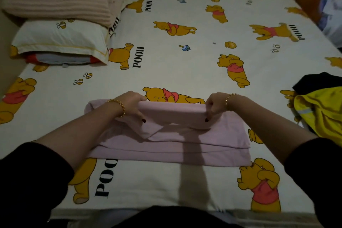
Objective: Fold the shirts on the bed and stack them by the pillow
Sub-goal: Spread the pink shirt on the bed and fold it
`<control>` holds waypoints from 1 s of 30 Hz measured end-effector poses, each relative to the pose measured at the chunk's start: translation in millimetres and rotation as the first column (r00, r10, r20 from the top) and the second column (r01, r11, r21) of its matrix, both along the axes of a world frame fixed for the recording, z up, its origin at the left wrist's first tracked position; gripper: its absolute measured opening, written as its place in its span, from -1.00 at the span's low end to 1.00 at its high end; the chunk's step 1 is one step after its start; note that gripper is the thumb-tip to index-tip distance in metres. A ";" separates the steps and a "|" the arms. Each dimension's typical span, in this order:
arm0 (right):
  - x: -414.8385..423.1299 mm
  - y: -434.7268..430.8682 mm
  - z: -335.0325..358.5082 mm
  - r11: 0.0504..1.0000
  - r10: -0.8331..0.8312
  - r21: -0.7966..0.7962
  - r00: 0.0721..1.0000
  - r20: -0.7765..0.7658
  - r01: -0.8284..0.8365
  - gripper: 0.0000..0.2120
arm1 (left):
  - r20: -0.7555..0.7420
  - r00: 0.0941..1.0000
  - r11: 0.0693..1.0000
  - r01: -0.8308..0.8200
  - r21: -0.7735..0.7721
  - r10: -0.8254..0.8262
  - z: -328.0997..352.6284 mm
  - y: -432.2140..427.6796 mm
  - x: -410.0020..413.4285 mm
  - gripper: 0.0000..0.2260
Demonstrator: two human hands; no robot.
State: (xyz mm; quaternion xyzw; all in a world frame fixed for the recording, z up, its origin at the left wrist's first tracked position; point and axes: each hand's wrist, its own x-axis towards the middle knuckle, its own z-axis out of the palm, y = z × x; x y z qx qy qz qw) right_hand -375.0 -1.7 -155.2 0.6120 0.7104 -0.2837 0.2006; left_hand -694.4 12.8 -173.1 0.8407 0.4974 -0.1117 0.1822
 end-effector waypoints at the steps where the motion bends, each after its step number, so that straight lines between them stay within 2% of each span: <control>1: 2.5 -0.8 1.3 1.000 0.006 0.009 1.000 0.022 -0.006 -0.76 | -0.018 1.000 1.000 0.003 0.012 -0.003 -0.7 0.8 -2.1 -0.60; 3: 5.5 -2.7 3.5 0.998 0.034 0.045 0.996 0.077 -0.038 -0.76 | -0.045 0.999 1.000 0.002 0.026 -0.001 -1.0 2.7 -6.8 -0.62; 7: 9.7 -4.5 0.1 0.987 0.090 0.113 0.975 0.205 -0.115 -0.60 | -0.073 0.997 0.998 -0.016 0.055 0.020 -0.7 4.8 -14.0 -0.73; 10: 18.3 -4.7 -2.7 0.982 0.093 0.138 0.962 0.255 -0.131 -0.63 | -0.086 0.995 0.998 -0.041 0.057 0.046 -0.4 6.1 -21.4 -0.78; 13: 31.2 -4.4 -4.5 0.964 0.067 0.229 0.959 0.276 -0.133 -0.64 | -0.086 0.992 0.994 -0.089 0.070 0.095 -2.7 5.6 -33.2 -0.77; 15: 40.1 -4.0 -7.4 0.940 0.061 0.323 0.987 0.150 -0.107 -0.63 | -0.094 0.989 0.991 -0.110 0.075 0.117 -5.3 2.5 -38.9 -0.76; 17: 44.1 -6.4 -7.9 0.922 -0.015 0.380 0.986 -0.166 0.078 -0.65 | -0.079 0.985 0.986 -0.145 0.087 0.152 -7.6 -0.4 -42.8 -0.76; 19: 44.9 -10.0 -5.8 0.884 -0.154 0.317 0.855 -0.495 0.343 -0.66 | -0.023 0.979 0.976 -0.200 0.088 0.203 -7.3 -1.8 -45.8 -0.74; 21: 45.2 -11.7 -5.7 0.850 -0.224 0.241 0.736 -0.639 0.468 -0.80 | 0.012 0.975 0.971 -0.220 0.091 0.220 -6.6 -1.1 -48.1 -0.71; 22: 44.4 -12.2 -5.8 0.850 -0.241 0.217 0.722 -0.649 0.480 -0.85 | -0.002 0.979 0.974 -0.205 0.097 0.206 -6.4 -0.4 -48.7 -0.69; 24: 42.7 -14.1 -7.5 0.876 -0.238 0.210 0.770 -0.592 0.433 -0.85 | -0.055 0.984 0.982 -0.161 0.099 0.167 -5.7 0.3 -49.0 -0.68; 25: 41.9 -14.4 -9.1 0.904 -0.212 0.220 0.831 -0.514 0.367 -0.83 | -0.085 0.985 0.985 -0.144 0.093 0.152 -5.8 0.8 -49.4 -0.68; 27: 40.0 -14.6 -15.7 0.955 -0.120 0.231 0.957 -0.264 0.184 -0.72 | -0.147 0.982 0.991 -0.106 0.080 0.116 -5.7 1.6 -49.5 -0.70; 28: 39.9 -13.9 -19.8 0.964 -0.080 0.240 0.987 -0.138 0.111 -0.68 | -0.166 0.981 0.992 -0.089 0.084 0.102 -4.9 2.3 -49.5 -0.71; 30: 39.4 -11.7 -20.5 0.938 -0.041 0.345 0.999 0.007 0.036 -0.74 | -0.158 0.982 0.988 -0.083 0.127 0.103 -3.1 3.1 -49.3 -0.75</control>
